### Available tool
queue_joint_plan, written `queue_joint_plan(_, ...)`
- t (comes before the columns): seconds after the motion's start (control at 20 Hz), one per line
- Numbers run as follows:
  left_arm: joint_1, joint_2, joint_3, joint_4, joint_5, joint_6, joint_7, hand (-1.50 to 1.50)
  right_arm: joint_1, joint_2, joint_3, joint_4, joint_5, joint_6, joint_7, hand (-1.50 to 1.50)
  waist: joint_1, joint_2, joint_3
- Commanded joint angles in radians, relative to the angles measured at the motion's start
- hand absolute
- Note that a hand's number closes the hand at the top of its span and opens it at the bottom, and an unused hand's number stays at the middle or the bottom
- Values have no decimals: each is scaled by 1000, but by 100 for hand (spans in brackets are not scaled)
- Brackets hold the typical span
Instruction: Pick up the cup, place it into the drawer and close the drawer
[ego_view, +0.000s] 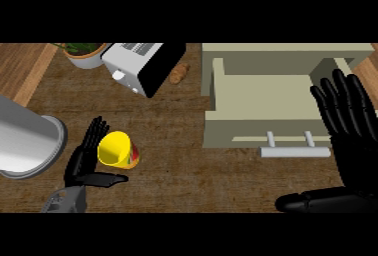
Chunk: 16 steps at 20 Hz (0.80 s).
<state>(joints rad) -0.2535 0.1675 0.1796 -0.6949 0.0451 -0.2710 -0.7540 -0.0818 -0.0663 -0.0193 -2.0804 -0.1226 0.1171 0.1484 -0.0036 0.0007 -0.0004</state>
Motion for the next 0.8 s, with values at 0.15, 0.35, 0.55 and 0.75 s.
queue_joint_plan(0.15, -60, -11, -2, 138, -13, -15, -90, -150, 31, -2, 3, -100, -24, -3, 65, -150, -2, 0, 0)
queue_joint_plan(0.35, -155, 7, 32, 246, 16, -61, -109, -150, 11, -6, -9, -39, -17, 9, 21, -150, -4, 1, 0)
queue_joint_plan(0.55, -128, -5, 32, 238, 36, -61, -92, -150, -29, 2, 5, -10, -4, -7, 37, -150, -1, 0, 0)
queue_joint_plan(0.75, -182, -17, 36, 317, 45, -128, -118, -150, -56, -2, -10, -11, -27, -14, 66, -150, -7, 2, -1)
